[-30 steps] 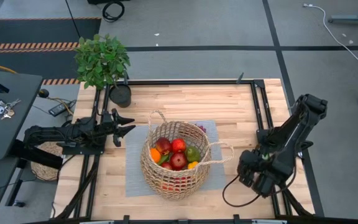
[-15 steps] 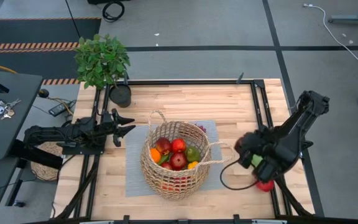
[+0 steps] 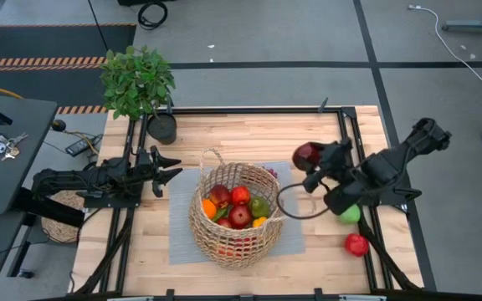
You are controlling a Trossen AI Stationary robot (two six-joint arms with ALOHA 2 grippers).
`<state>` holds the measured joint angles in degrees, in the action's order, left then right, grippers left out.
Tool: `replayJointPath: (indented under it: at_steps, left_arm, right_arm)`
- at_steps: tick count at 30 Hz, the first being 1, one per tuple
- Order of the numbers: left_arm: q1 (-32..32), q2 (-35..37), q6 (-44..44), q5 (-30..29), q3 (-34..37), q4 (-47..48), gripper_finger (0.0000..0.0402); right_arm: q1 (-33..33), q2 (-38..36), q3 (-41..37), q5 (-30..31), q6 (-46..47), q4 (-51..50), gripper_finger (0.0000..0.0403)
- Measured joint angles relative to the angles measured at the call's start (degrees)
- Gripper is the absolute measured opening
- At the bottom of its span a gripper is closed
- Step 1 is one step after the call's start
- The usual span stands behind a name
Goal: Build produce basket
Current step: Put the dark red apple into the basket
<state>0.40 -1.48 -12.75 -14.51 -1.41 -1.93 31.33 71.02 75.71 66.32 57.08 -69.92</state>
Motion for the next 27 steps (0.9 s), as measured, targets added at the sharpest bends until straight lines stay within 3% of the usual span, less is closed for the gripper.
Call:
replayJointPath:
  at_steps: [3,7,11,15,22,27]
  left_arm:
    - [0.00,-0.02,0.00,-0.01,0.00,0.00,0.0160]
    - [0.02,-0.02,0.00,-0.01,0.00,0.00,0.0160]
    - [0.00,-0.01,0.01,-0.02,0.00,0.02,0.0160]
    - [0.02,-0.02,0.00,-0.02,0.00,0.02,0.0160]
    - [0.00,-0.02,0.00,-0.02,0.00,0.04,0.0160]
    - [0.02,-0.02,0.01,-0.01,0.00,0.04,0.0160]
  right_arm:
    - [-2.49,0.02,1.02,-3.12,-13.93,13.07,0.0281]
    - [-5.37,0.04,1.54,-11.95,-31.27,30.81,0.0281]
    - [-7.38,0.07,1.54,-19.42,-41.90,42.95,0.0281]
    - [-8.71,0.05,1.52,-21.95,-45.55,48.89,0.0281]
    - [-10.20,2.66,1.50,-28.47,-50.03,50.03,0.0281]
    - [-8.85,6.88,1.43,-30.29,-69.29,55.38,0.0281]
